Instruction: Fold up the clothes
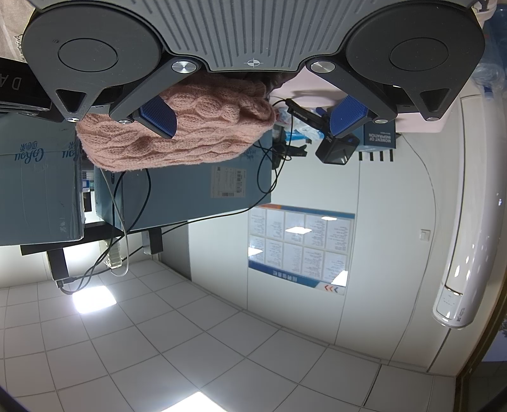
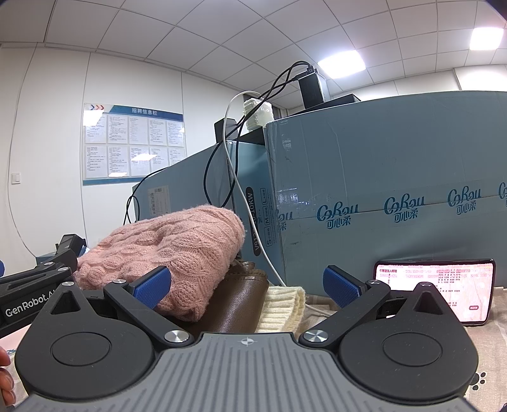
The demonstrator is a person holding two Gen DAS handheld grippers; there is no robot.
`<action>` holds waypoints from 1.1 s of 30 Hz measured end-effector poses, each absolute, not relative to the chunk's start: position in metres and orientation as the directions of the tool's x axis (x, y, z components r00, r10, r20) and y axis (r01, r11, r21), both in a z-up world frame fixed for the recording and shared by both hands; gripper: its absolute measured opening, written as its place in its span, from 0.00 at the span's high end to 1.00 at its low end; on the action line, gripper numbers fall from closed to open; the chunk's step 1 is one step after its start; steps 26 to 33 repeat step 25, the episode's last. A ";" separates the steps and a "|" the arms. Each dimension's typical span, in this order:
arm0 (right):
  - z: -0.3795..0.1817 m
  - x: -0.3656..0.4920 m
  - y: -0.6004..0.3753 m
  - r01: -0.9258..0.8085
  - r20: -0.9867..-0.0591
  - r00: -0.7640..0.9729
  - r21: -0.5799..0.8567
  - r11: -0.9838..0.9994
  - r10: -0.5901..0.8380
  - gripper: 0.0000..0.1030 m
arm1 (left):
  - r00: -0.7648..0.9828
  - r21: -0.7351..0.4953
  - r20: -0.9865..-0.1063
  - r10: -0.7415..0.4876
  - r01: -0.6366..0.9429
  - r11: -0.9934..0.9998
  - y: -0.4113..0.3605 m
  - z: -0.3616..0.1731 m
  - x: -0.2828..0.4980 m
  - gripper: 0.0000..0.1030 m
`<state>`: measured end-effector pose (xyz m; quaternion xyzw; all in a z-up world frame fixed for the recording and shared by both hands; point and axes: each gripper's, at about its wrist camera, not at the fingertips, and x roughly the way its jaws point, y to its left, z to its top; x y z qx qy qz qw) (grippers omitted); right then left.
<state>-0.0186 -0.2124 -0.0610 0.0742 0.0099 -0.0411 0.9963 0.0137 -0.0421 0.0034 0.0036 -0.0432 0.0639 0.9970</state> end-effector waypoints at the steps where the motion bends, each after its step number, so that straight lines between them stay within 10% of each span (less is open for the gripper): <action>1: -0.061 -0.019 -0.212 0.083 -0.026 0.996 0.147 0.986 -0.081 0.00 | 0.988 0.001 0.087 0.127 -0.128 0.992 -0.042 0.003 0.014 0.00; 33: -0.061 -0.018 -0.212 0.084 -0.026 0.996 0.147 0.986 -0.081 0.00 | 0.989 0.000 0.078 0.127 -0.128 0.992 -0.041 0.003 0.015 0.00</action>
